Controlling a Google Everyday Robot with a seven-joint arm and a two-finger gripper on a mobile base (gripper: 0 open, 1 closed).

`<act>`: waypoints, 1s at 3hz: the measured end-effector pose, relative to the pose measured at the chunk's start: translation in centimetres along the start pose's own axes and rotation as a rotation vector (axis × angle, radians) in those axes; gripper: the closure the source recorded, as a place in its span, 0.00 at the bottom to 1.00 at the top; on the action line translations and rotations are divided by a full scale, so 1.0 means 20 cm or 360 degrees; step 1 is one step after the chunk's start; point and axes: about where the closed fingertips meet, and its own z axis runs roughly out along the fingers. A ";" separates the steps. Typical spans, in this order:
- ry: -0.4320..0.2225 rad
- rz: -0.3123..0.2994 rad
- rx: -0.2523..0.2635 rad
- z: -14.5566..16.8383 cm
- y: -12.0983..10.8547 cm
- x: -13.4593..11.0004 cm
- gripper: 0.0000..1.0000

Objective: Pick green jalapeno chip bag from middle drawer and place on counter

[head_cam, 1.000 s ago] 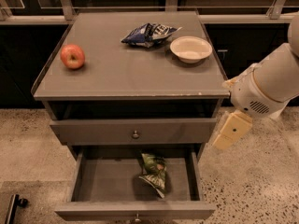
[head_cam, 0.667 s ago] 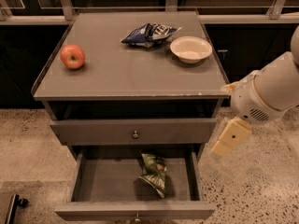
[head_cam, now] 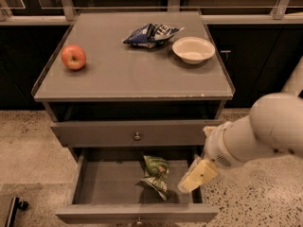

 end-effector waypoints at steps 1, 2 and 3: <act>-0.0029 0.0101 0.0008 0.27 0.04 0.03 0.00; -0.0066 0.0112 0.0068 0.26 0.00 0.01 0.00; -0.0061 0.0168 0.0055 0.33 0.02 0.06 0.00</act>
Offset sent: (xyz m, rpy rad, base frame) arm 0.0037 0.0188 -0.0426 0.0268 0.0137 -0.0469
